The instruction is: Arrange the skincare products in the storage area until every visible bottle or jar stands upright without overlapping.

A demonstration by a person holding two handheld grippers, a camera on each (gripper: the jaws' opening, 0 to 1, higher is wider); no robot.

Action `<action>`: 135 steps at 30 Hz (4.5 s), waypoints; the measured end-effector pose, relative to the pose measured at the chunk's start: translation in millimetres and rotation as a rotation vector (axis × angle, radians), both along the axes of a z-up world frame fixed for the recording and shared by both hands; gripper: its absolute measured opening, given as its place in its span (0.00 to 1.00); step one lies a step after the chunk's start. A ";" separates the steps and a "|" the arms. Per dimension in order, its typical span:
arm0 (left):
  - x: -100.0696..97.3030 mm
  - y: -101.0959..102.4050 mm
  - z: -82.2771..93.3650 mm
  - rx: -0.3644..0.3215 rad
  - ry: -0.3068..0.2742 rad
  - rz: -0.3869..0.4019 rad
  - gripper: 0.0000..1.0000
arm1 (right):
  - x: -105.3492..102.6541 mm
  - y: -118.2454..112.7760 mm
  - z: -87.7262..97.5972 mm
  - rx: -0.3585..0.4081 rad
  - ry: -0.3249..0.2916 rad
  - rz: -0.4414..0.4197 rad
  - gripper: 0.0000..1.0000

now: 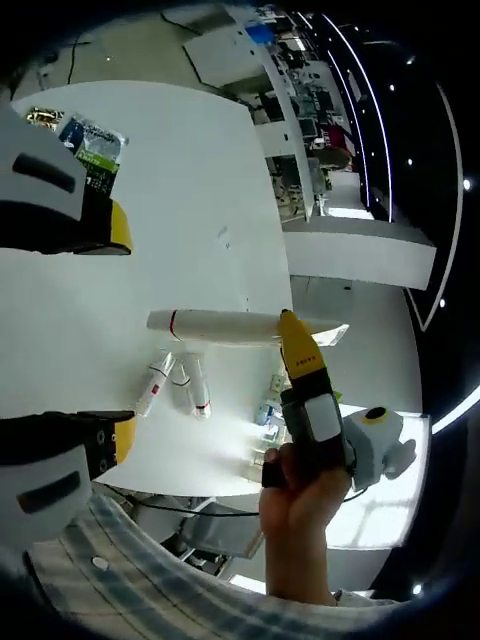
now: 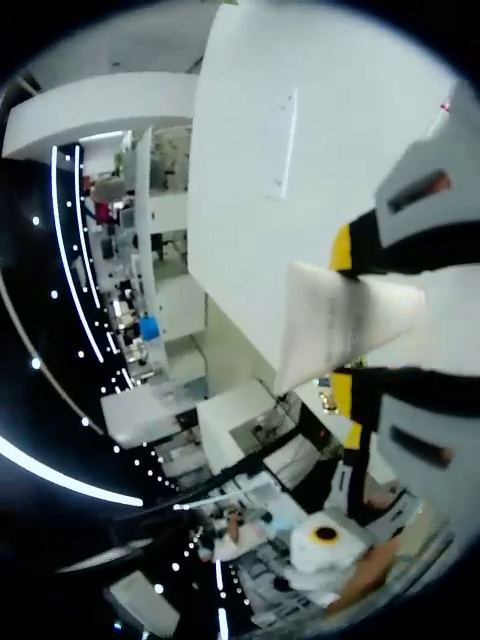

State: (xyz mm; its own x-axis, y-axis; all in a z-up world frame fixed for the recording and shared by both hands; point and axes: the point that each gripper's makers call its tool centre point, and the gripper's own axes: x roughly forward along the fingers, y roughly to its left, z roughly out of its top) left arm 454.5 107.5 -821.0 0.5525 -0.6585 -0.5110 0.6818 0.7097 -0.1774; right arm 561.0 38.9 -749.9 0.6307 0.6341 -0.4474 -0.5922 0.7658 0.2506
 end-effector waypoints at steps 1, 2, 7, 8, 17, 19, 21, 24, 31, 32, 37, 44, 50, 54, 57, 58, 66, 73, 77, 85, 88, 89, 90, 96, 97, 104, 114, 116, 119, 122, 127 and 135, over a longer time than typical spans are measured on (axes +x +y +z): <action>0.4 -0.2 0.8 -0.003 0.002 0.004 0.64 | 1.5 -0.8 -0.6 -0.001 0.001 -0.002 0.33; 1.5 -1.4 3.2 -0.011 -0.005 0.008 0.64 | 6.7 -3.1 -2.4 -0.001 0.003 -0.008 0.33; -0.7 -6.0 2.6 0.024 -0.023 -0.019 0.64 | 28.5 -12.9 -13.0 -0.010 0.005 -0.044 0.33; -1.4 -5.4 3.3 0.027 -0.028 -0.017 0.64 | 31.6 -14.0 -14.9 -0.012 0.007 -0.049 0.33; -8.6 11.7 -3.3 0.026 -0.010 0.023 0.64 | 58.9 -18.3 -38.9 -0.070 0.003 -0.104 0.33; -8.2 15.9 -4.1 0.027 -0.005 0.038 0.64 | 62.8 -18.0 -45.3 -0.099 0.001 -0.105 0.33; -8.0 18.9 -2.5 0.022 -0.007 0.051 0.64 | 66.1 -17.3 -49.8 -0.116 -0.001 -0.105 0.33; -8.1 24.1 -2.5 0.023 -0.008 0.065 0.63 | 74.5 -18.2 -59.0 -0.131 0.008 -0.117 0.33; -9.9 41.0 -2.1 -0.018 0.006 0.139 0.63 | 93.1 -23.6 -71.7 -0.151 0.017 -0.143 0.33; -10.4 44.6 -2.2 -0.017 0.007 0.148 0.63 | 97.4 -26.3 -73.3 -0.155 0.019 -0.156 0.33; -12.0 54.8 -3.3 -0.008 0.012 0.174 0.63 | 112.2 -34.2 -81.1 -0.166 0.026 -0.192 0.33; -11.1 64.6 -5.0 -0.019 0.027 0.206 0.63 | 125.1 -41.9 -92.8 -0.189 0.038 -0.236 0.33; -11.2 72.2 -8.2 -0.009 0.032 0.230 0.63 | 134.9 -47.0 -91.2 -0.203 0.016 -0.273 0.33; -11.0 75.7 -10.0 -0.022 0.043 0.257 0.63 | 138.4 -49.0 -90.4 -0.202 0.008 -0.288 0.33; -11.0 75.7 -10.0 -0.021 0.042 0.259 0.63 | 139.4 -51.8 -90.0 -0.216 -0.006 -0.302 0.33; -10.8 75.6 -9.5 -0.027 0.042 0.263 0.63 | 139.5 -52.7 -90.4 -0.218 -0.015 -0.308 0.33; -10.7 76.8 -8.2 -0.042 0.045 0.279 0.63 | 142.0 -59.3 -89.9 -0.214 -0.027 -0.350 0.34; -14.3 78.2 -7.3 -0.042 0.044 0.283 0.63 | 148.0 -66.4 -89.2 -0.229 -0.034 -0.355 0.33; -17.7 79.1 -8.2 -0.039 0.047 0.286 0.63 | 152.4 -79.0 -89.3 -0.239 -0.038 -0.368 0.33; -19.7 79.3 -8.2 -0.037 0.048 0.290 0.63 | 151.9 -92.9 -88.8 -0.255 -0.039 -0.380 0.34; -19.6 77.9 -7.8 -0.038 0.045 0.284 0.63 | 147.7 -94.1 -88.1 -0.248 -0.038 -0.385 0.34; -19.8 77.7 -7.9 -0.039 0.047 0.283 0.63 | 146.7 -94.3 -88.2 -0.249 -0.039 -0.387 0.34; -20.0 77.6 -8.0 -0.039 0.047 0.282 0.63 | 146.4 -95.4 -87.9 -0.245 -0.039 -0.393 0.35; -22.5 79.1 -8.5 -0.035 0.048 0.278 0.63 | 146.2 -97.7 -87.3 -0.239 -0.032 -0.404 0.36; -22.9 79.5 -8.3 -0.035 0.048 0.278 0.63 | 145.7 -98.5 -87.1 -0.239 -0.029 -0.407 0.36; -24.2 81.1 -6.9 -0.034 0.045 0.283 0.63 | 144.2 -101.5 -87.6 -0.248 -0.030 -0.403 0.36; -24.5 70.5 -7.0 -0.032 0.039 0.248 0.63 | 127.5 -102.5 -95.8 -0.228 0.013 -0.330 0.47; -24.6 67.5 -7.7 -0.031 0.040 0.238 0.63 | 119.2 -101.8 -101.5 -0.231 0.032 -0.272 0.51; -25.0 63.8 -8.2 -0.032 0.038 0.224 0.63 | 105.5 -108.2 -106.2 -0.228 0.052 -0.237 0.55; -24.7 60.1 -7.7 -0.046 0.035 0.215 0.63 | 88.3 -119.4 -115.7 -0.144 0.147 -0.233 0.56; -24.4 51.9 -8.1 -0.044 0.032 0.190 0.63 | 59.4 -148.6 -128.8 -0.147 0.210 -0.198 0.63; -27.1 36.4 -5.5 -0.052 0.024 0.139 0.64 | 21.7 -218.0 -138.7 -0.196 0.264 -0.241 0.69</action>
